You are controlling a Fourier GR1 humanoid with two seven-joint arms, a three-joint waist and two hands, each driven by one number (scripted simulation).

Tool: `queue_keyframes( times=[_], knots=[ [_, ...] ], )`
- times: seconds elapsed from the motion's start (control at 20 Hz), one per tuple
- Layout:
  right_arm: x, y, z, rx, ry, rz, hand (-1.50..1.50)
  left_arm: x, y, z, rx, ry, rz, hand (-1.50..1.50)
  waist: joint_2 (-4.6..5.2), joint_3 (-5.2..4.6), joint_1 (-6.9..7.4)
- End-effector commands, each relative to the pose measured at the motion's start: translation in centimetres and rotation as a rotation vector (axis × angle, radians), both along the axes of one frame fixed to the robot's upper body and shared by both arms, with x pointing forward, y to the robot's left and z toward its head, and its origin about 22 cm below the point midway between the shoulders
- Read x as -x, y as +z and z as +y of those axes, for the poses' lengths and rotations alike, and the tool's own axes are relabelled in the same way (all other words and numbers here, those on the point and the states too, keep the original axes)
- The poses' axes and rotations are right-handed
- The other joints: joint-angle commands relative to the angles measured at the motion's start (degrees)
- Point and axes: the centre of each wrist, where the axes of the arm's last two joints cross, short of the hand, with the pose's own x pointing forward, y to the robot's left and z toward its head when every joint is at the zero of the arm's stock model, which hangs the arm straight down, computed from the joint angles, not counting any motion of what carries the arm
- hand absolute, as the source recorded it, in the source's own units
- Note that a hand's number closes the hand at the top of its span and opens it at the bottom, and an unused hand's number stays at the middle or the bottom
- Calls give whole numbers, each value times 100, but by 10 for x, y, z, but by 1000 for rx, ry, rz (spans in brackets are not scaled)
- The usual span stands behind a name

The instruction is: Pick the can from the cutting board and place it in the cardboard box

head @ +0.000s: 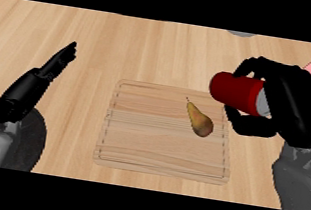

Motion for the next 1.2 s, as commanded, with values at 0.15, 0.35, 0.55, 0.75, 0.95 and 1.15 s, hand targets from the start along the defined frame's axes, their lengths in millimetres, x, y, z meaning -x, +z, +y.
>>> queue_keyframes(
  times=[0.15, 0.35, 0.55, 0.75, 0.95, 1.15],
  knots=[
    [-14, 46, -66, -185, -291, -63, 150, -5, 6, -9, 12, -10, -18, 0, 17, 3, 30],
    [-35, 67, -113, -243, -360, -76, 150, -11, 14, -5, 21, -16, -16, 0, 32, 2, 75],
    [-56, 63, -145, -175, -425, -58, 150, -13, 21, -12, 12, -18, -16, 0, 39, 3, 111],
    [-63, 46, -186, -44, -451, 72, 150, -12, 9, -3, 18, -18, -9, 0, 54, 3, 116],
    [-72, 31, -214, -26, -456, 318, 150, -14, 4, -20, -7, -30, -2, 0, 77, 3, 120],
    [-74, 36, -258, -16, -435, 408, 150, -15, 16, -26, 2, -35, -14, 0, 83, 8, 202]
  ],
)
